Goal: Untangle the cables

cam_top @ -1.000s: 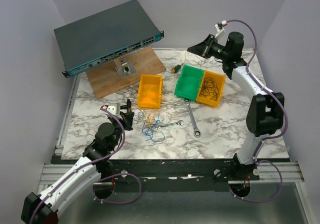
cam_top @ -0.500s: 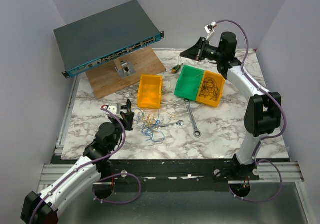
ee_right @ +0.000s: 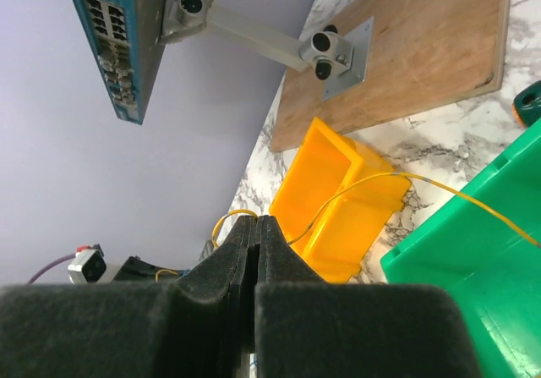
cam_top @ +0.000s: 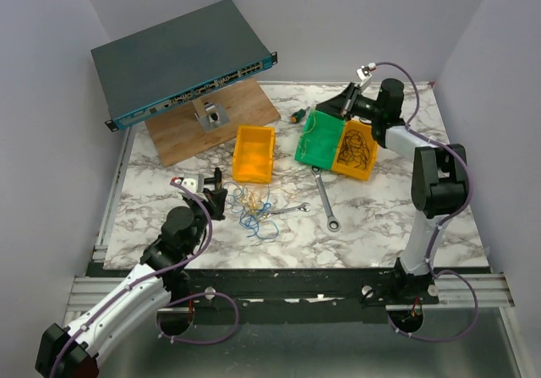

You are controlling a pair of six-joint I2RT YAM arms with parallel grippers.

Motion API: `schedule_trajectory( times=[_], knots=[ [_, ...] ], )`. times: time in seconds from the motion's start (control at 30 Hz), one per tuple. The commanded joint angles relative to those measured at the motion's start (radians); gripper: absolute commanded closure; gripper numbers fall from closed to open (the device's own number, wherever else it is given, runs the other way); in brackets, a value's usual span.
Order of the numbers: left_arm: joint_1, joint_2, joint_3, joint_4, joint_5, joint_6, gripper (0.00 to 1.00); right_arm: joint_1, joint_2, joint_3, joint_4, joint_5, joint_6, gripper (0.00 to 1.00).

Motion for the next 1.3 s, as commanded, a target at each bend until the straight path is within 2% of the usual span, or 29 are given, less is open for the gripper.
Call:
schedule_trajectory(
  times=[0.0,0.1,0.27,0.57,0.9,1.27],
  knots=[
    [0.007,-0.015,-0.006,0.014,0.014,0.013,1.0,-0.038,-0.065,-0.016,-0.013,0.026,-0.039,1.0],
    [0.007,-0.023,-0.007,0.01,0.014,0.012,1.0,-0.057,-0.101,-0.018,-0.175,0.111,-0.162,0.99],
    [0.007,-0.026,-0.008,0.01,0.018,0.011,1.0,-0.081,-0.118,-0.063,-0.213,0.181,-0.201,0.99],
    [0.007,-0.027,-0.009,0.009,0.021,0.007,1.0,-0.077,-0.162,-0.041,-0.464,0.502,-0.432,0.99],
    [0.007,-0.004,-0.004,0.02,0.022,0.009,1.0,0.101,-0.18,-0.031,-0.556,0.824,-0.611,0.99],
    [0.007,0.0,-0.006,0.023,0.023,0.009,1.0,0.233,-0.033,0.073,-0.761,0.967,-0.661,0.99]
  ],
)
